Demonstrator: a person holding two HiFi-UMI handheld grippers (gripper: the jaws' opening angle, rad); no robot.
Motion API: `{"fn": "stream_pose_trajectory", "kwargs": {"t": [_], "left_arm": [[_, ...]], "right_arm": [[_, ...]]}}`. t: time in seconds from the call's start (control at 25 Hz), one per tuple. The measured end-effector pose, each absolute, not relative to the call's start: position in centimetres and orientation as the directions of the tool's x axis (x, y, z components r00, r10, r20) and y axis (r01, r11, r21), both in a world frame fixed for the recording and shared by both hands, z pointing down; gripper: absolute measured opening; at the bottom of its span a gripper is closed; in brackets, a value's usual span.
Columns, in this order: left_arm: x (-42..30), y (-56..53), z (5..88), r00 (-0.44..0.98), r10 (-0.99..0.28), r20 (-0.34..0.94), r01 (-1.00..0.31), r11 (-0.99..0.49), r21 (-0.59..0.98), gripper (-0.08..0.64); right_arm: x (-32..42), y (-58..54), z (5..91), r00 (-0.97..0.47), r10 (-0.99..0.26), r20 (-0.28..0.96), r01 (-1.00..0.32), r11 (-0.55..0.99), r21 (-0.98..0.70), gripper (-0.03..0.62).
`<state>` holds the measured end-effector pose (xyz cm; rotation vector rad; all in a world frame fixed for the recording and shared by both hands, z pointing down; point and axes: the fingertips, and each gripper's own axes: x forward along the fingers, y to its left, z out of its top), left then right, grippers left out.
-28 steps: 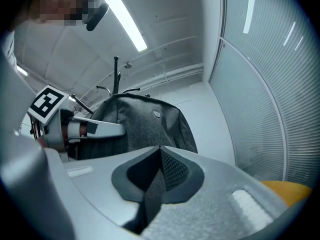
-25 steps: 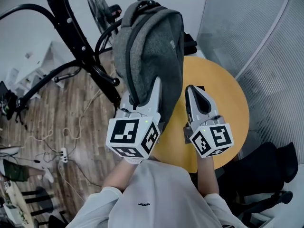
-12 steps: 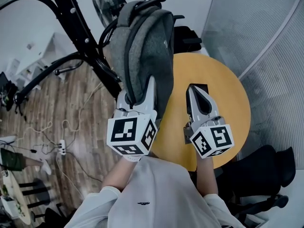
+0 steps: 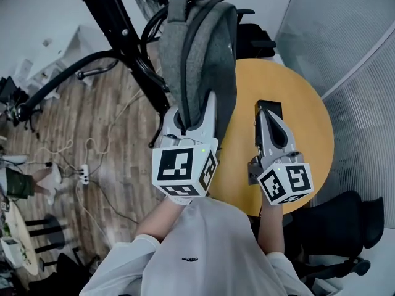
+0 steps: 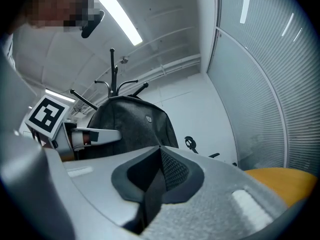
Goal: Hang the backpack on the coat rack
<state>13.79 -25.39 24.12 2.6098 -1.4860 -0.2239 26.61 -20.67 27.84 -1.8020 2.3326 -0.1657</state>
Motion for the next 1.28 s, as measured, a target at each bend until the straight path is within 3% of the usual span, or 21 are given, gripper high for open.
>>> {"fn": "stream_pose_trajectory", "kwargs": {"t": [0.28, 0.64, 1.28], "left_arm": [[14.6, -24.8, 24.7, 0.581, -0.809, -0.090, -0.787, -0.586, 0.190, 0.218], [15.0, -23.2, 25.3, 0.678, -0.722, -0.136, -0.697, -0.691, 0.192, 0.267], [10.4, -18.7, 25.9, 0.730, -0.674, -0.116, -0.657, -0.738, 0.157, 0.261]], "right_arm": [[26.4, -20.9, 28.9, -0.237, -0.969, -0.069, -0.939, 0.247, -0.240, 0.002], [25.9, -20.8, 30.1, -0.241, -0.970, -0.036, -0.937, 0.242, -0.253, 0.002], [25.8, -20.2, 31.2, -0.243, -0.970, -0.005, -0.934, 0.235, -0.267, 0.002]]}}
